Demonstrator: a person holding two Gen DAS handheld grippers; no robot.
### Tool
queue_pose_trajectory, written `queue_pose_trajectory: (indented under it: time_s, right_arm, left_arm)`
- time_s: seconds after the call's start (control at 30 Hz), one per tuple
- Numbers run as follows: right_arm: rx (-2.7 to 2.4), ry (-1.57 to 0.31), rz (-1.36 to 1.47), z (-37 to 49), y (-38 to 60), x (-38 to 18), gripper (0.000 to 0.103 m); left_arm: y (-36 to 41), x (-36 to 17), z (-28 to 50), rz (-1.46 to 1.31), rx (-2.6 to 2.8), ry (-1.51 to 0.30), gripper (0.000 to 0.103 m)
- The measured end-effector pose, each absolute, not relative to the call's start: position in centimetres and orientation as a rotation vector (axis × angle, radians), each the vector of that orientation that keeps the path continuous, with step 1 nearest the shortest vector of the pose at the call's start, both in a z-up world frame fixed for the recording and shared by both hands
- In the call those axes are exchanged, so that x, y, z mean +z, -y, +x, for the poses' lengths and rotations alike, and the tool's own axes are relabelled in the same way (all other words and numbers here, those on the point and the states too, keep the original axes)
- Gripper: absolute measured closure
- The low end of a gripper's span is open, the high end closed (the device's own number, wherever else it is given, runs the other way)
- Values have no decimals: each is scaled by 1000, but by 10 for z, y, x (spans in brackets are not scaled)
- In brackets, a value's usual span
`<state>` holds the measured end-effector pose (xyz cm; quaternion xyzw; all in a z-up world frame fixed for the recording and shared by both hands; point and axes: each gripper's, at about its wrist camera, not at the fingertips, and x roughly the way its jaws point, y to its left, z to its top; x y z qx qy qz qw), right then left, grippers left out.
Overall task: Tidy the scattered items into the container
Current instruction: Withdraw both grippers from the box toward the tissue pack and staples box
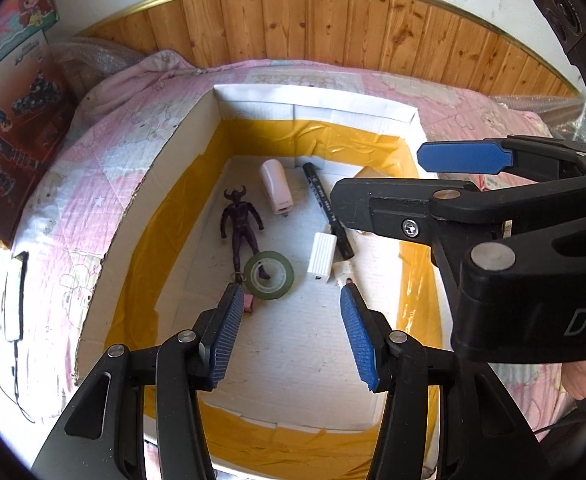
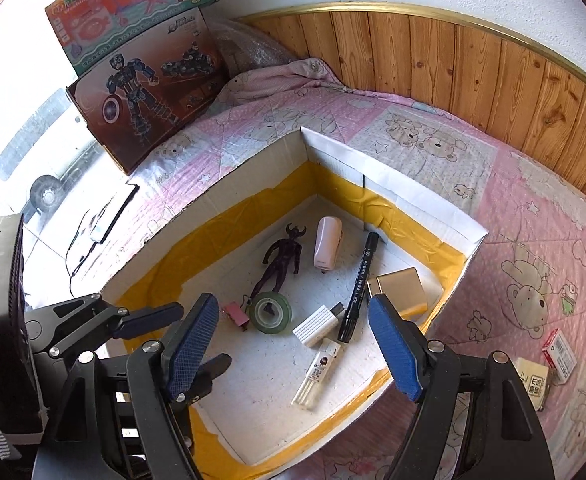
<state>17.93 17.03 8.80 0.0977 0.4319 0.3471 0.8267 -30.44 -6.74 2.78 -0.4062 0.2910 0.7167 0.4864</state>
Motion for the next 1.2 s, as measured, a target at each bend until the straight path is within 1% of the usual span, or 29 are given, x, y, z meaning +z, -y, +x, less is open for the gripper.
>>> queue_pose_trajectory:
  time_s: [0.1, 0.17, 0.27, 0.33, 0.5, 0.6, 0.73, 0.87, 0.97, 1.07, 1.1, 1.13, 1.2]
  right_arm:
    - [747, -907, 244, 175, -160, 89, 34]
    - [756, -898, 284, 174, -149, 90, 43]
    - [762, -887, 351, 173, -130, 90, 54]
    - [752, -886, 381, 172, -115, 89, 57]
    - [651, -858, 385, 177, -59, 82, 57]
    - [527, -873, 366, 186, -15, 63, 57]
    - [422, -989, 362, 204, 30, 10, 57]
    - [373, -1132, 342, 215, 46, -51, 57]
    - [339, -1184, 326, 219, 51, -81, 56]
    - [376, -1208, 337, 222, 45, -99, 54]
    - [409, -1229, 363, 222, 41, -104, 54]
    - [485, -1267, 466, 222, 41, -109, 51]
    - [689, -1283, 798, 220, 47, -113, 51]
  left_arm:
    - [65, 36, -295, -962, 1723, -687, 50]
    - [63, 43, -287, -945, 1709, -662, 50]
    - [58, 55, -274, -922, 1676, -623, 50]
    - [53, 61, -261, -901, 1650, -604, 50]
    - [34, 70, -222, -864, 1554, -574, 50]
    - [18, 64, -198, -867, 1495, -590, 50]
    - [-1, 54, -179, -886, 1455, -610, 50]
    - [-14, 45, -177, -912, 1437, -617, 50]
    - [-21, 33, -180, -944, 1415, -625, 50]
    - [-26, 21, -181, -970, 1398, -648, 50]
    - [-27, 17, -181, -974, 1393, -659, 50]
    - [-29, 14, -181, -976, 1386, -669, 50]
    - [-30, 11, -181, -980, 1375, -674, 50]
